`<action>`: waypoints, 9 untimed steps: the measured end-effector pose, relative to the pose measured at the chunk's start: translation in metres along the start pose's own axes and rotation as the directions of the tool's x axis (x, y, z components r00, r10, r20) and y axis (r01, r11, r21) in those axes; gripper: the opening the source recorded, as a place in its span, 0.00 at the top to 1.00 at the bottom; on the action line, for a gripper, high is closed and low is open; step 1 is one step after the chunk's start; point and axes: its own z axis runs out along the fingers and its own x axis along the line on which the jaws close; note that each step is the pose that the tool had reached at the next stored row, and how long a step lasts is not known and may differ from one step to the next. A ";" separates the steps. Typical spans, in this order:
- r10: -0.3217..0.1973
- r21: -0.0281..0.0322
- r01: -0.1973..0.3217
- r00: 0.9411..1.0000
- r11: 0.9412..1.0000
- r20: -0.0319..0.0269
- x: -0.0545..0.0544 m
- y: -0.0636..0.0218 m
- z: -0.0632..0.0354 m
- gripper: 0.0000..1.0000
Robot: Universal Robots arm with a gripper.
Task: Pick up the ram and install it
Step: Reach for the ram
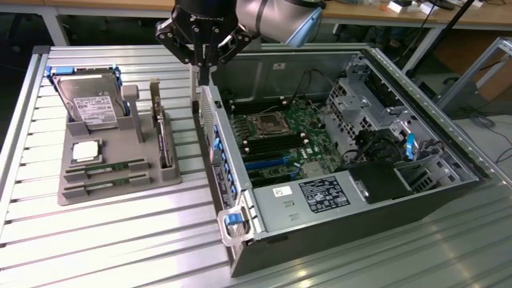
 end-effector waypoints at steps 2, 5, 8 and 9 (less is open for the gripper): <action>0.000 0.000 0.000 1.000 1.000 0.000 0.001 -0.0001 0.0000 0.90; 0.000 0.000 0.000 1.000 1.000 0.000 0.003 -0.0002 -0.0001 0.90; 0.000 0.000 0.000 1.000 1.000 0.000 0.005 -0.0004 -0.0001 0.90; 0.000 0.000 0.000 1.000 1.000 0.000 0.005 -0.0004 -0.0001 0.90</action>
